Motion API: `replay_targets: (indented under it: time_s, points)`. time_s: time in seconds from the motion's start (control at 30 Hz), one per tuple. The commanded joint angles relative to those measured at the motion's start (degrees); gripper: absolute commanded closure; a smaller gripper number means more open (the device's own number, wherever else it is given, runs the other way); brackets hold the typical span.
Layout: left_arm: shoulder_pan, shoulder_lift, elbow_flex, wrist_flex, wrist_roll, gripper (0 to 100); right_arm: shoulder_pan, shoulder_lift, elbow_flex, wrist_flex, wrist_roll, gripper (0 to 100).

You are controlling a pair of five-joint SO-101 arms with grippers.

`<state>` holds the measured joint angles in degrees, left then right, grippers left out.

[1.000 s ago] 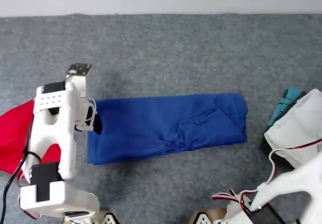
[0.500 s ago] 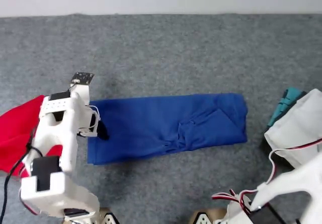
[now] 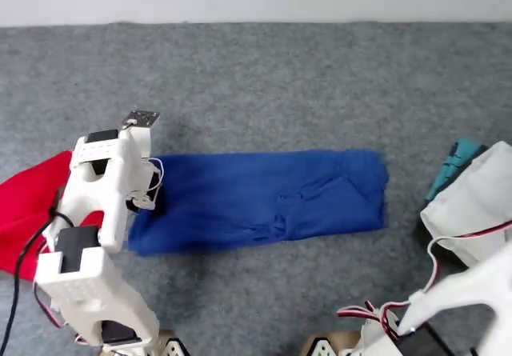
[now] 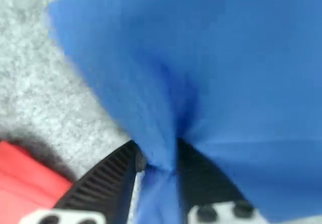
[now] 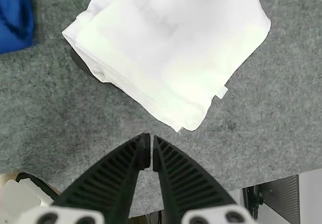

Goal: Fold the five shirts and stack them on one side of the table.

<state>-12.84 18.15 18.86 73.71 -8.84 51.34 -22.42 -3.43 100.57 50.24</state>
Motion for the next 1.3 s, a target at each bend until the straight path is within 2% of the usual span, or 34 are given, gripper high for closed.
replay_targets:
  time_s: [0.0, 0.13, 0.23, 0.4, 0.53, 0.87, 1.07, 1.27]
  points:
    - [-1.14, -1.49, -1.54, 0.44, -1.76, 99, 0.57, -2.24, -0.26, 2.24, 0.18, 97.6]
    - [-3.43, -8.44, -1.63, 2.29, -1.85, 99, 0.57, -2.24, -0.26, 2.24, 0.18, 97.6]
    - [-2.2, -14.07, -1.63, 5.8, -1.85, 99, 0.57, -2.24, -0.26, 2.24, 0.18, 97.6]
    - [6.59, -22.51, -1.54, 11.69, -1.41, 99, 0.57, -2.24, -0.26, 2.24, 0.18, 97.6]
    - [15.74, -27.96, -1.71, 13.1, 1.05, 99, 0.57, -2.24, -0.26, 2.24, 0.18, 97.6]
    - [35.25, -29.45, -12.7, 14.95, 6.07, 99, 0.57, -2.24, -0.26, 2.24, 0.18, 97.6]
    - [42.99, -29.45, -16.22, 13.19, 8.7, 99, 0.57, -2.15, -0.26, 2.24, 0.18, 97.6]
    - [46.95, -25.41, -18.33, 8.62, 8.79, 99, 0.48, -2.15, -0.26, 2.24, 0.18, 97.6]
